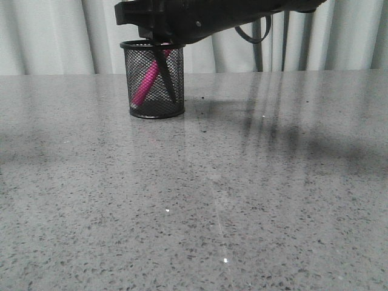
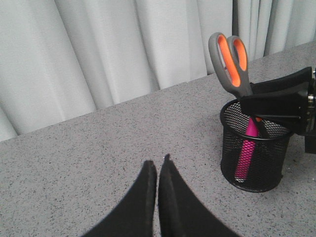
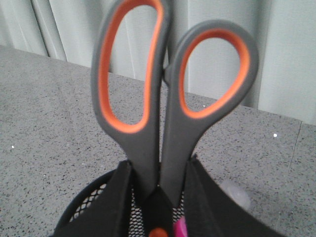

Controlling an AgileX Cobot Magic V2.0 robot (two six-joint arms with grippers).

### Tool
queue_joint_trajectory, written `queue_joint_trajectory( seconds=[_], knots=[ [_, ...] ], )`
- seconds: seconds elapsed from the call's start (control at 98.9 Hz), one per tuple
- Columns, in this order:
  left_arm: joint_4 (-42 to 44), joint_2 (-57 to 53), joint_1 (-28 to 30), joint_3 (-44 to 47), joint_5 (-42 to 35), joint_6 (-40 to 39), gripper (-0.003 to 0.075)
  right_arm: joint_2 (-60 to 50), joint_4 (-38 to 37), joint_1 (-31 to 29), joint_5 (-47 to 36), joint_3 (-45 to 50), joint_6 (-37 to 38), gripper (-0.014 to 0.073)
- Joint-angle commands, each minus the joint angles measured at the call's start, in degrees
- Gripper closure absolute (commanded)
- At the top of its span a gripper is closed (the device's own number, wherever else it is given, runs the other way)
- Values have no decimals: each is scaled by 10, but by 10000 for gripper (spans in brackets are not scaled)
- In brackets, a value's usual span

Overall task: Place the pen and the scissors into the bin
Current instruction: 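Lower the scissors blades-first into the cup and open the right gripper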

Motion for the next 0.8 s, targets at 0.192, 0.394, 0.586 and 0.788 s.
queue_joint_trajectory(
  seconds=[0.192,0.394,0.586,0.788],
  knots=[
    [-19,-9,2,-15,0,-7,739,-32,-21,1,-55,-14,-5,660],
    [-19,-9,2,-15,0,-7,739,-32,-41,1,-55,-14,-5,622],
    [-19,-9,2,-15,0,-7,739,-32,-41,1,-55,-14,-5,379],
    [-19,-9,2,-15,0,-7,739,-32,-41,1,-65,-14,-5,285]
  ],
)
